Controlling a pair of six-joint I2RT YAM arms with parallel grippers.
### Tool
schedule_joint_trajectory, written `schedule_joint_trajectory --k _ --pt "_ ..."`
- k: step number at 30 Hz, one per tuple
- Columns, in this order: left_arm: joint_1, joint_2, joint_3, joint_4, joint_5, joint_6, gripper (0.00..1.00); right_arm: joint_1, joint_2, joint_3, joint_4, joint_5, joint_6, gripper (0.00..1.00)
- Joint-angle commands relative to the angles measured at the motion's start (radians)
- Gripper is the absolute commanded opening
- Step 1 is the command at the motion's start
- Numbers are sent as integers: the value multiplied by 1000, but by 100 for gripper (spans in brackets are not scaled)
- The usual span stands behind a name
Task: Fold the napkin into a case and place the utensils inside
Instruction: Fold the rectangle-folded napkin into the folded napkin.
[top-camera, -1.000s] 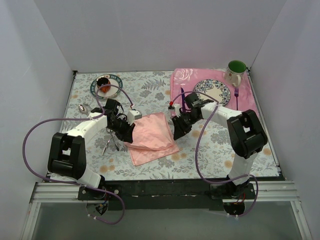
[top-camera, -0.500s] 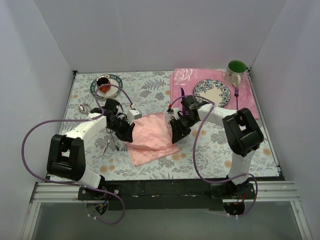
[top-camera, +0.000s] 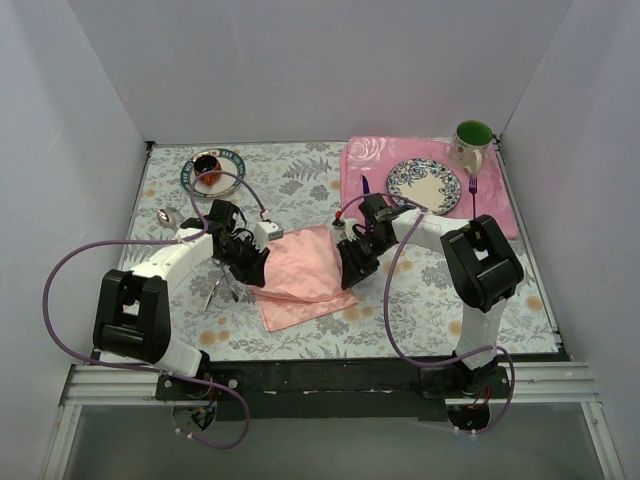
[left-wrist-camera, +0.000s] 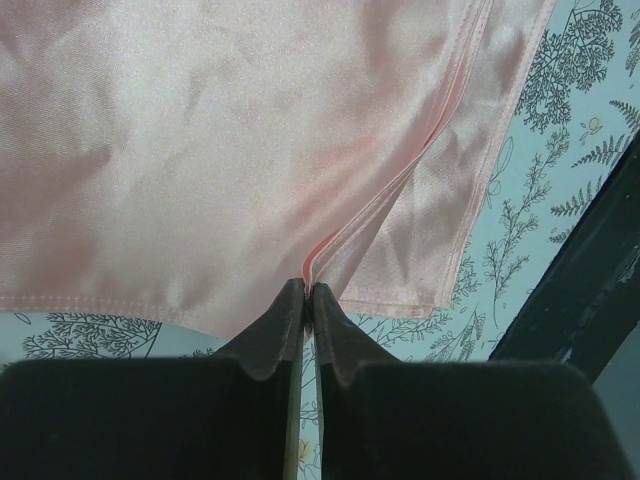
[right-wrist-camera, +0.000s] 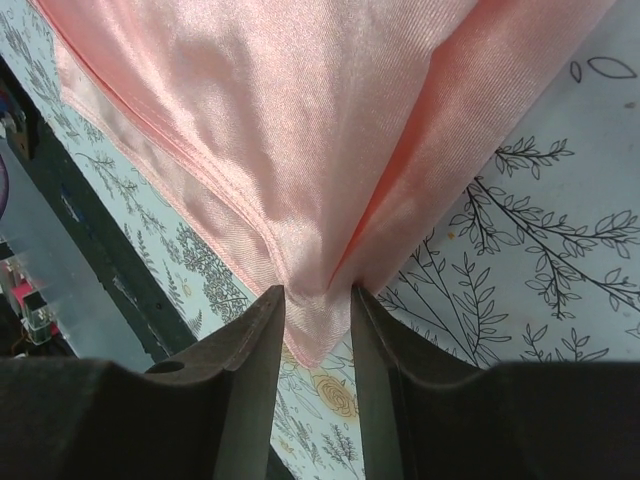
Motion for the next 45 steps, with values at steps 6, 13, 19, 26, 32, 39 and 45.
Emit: schedule_joint_trajectory --k 6,13,19,26,32,39,45 --pt "-4 -56 -13 15 7 16 0 6 -134 -15 -37 -39 15 38" --pt "-4 -56 -16 20 11 13 0 15 -101 -58 -8 -78 81 36" --pt "-4 -58 -14 21 7 11 0 15 -58 -74 40 -68 120 36" --pt "-4 -62 -22 23 4 11 0 15 -9 -83 75 -55 157 37" --pt "-3 -67 -33 23 -4 22 0 14 11 -83 78 -59 188 44" --pt "-4 -70 -36 23 -1 23 0 11 0 -71 37 -75 203 48" --pt "-4 -68 -36 24 -1 25 0 8 -37 -49 -6 -13 197 44"
